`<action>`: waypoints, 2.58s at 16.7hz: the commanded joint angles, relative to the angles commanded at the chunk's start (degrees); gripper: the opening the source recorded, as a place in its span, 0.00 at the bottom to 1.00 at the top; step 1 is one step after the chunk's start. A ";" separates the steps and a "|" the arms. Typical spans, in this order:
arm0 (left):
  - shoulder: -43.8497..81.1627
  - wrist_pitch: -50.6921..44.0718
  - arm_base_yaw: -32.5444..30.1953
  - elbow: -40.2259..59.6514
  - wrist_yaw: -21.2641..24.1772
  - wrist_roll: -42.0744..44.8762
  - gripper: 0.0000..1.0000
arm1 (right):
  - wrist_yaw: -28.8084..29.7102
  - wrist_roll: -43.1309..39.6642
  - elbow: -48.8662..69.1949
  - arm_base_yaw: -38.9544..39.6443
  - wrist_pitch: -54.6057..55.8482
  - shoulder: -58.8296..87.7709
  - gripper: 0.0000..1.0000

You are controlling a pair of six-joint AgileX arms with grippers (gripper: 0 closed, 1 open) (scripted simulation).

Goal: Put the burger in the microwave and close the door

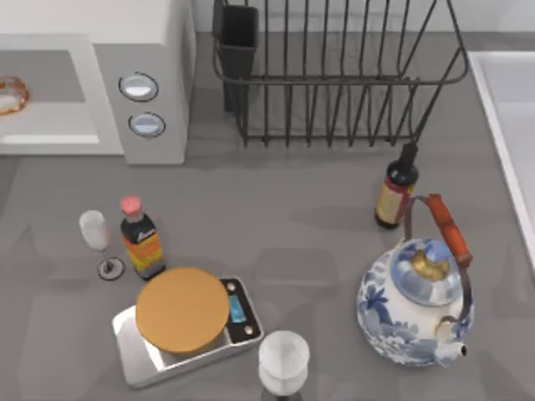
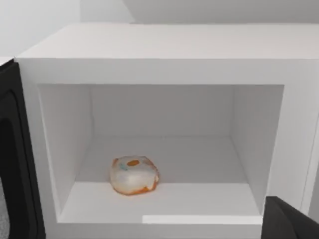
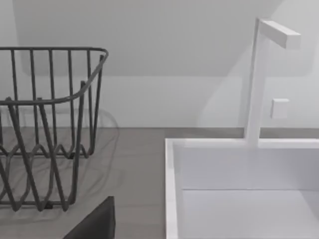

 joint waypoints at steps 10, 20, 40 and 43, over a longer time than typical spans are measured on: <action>3.87 3.93 5.28 -0.07 5.12 0.12 0.00 | 0.00 0.00 0.00 0.00 0.00 0.00 1.00; 9.98 8.29 1.07 1.78 0.93 0.19 0.00 | 0.00 0.00 0.00 0.00 0.00 0.00 1.00; 44.94 -25.10 24.49 41.31 10.17 29.29 0.00 | 0.00 0.00 0.00 0.00 0.00 0.00 1.00; 55.21 -37.59 31.80 54.12 13.48 37.30 0.00 | 0.00 0.00 0.00 0.00 0.00 0.00 1.00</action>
